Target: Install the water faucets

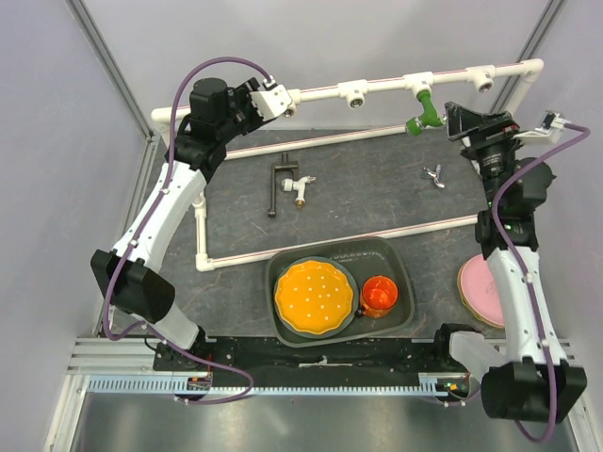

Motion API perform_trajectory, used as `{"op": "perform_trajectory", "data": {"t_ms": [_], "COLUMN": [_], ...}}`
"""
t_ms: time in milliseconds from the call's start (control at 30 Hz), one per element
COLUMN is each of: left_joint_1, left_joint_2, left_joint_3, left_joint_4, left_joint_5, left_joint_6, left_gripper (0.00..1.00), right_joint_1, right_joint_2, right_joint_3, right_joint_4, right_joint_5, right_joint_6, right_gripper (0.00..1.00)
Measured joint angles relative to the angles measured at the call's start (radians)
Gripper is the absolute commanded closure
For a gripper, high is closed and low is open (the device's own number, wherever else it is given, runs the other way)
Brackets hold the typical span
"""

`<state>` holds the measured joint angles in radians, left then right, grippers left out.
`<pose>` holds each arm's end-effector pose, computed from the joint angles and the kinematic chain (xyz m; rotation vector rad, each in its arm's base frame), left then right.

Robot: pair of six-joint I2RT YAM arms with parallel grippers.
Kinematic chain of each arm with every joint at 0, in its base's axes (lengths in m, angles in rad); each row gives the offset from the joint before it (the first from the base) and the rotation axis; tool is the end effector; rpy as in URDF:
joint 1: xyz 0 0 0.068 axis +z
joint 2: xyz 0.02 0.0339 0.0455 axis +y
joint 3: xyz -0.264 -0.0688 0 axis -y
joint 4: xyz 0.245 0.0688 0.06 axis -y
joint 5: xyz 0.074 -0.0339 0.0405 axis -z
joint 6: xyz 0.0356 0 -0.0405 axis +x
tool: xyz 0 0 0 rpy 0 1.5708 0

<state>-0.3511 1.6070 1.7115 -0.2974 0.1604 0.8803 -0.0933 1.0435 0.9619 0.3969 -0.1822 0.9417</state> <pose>0.3493 -0.1340 0.4416 1.1139 1.3724 0.2430 0.2394 -0.0159 0.4153 0.4996 1.2075 0.8433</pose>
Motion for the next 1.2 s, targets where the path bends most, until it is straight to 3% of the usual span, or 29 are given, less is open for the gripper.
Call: {"op": "perform_trajectory", "data": {"t_ms": [267,533,800,1200], "left_joint_1": [-0.002,-0.003,-0.004,-0.005], "left_joint_2": [0.0,-0.002,-0.013,-0.015], "left_joint_3": [0.0,0.0,-0.009,-0.012], "left_joint_4": [0.0,-0.001,-0.008,-0.009], "left_joint_5": [0.0,0.0,0.0,-0.001], "left_joint_6": [0.0,0.0,-0.001,-0.001], "left_gripper": [0.98,0.98,0.98,0.98], "right_joint_1": [0.019,0.1,0.122,0.101], "right_joint_2": [-0.074,-0.027,0.051,0.088], "right_joint_3": [0.286,0.34,0.368,0.327], "right_joint_4": [-0.392,-0.595,-0.632,-0.526], "right_joint_5": [0.125,0.188,0.218,0.323], "right_joint_6": [-0.642,-1.001,-0.907,-0.762], "right_gripper": [0.02,0.02,0.03,0.03]}}
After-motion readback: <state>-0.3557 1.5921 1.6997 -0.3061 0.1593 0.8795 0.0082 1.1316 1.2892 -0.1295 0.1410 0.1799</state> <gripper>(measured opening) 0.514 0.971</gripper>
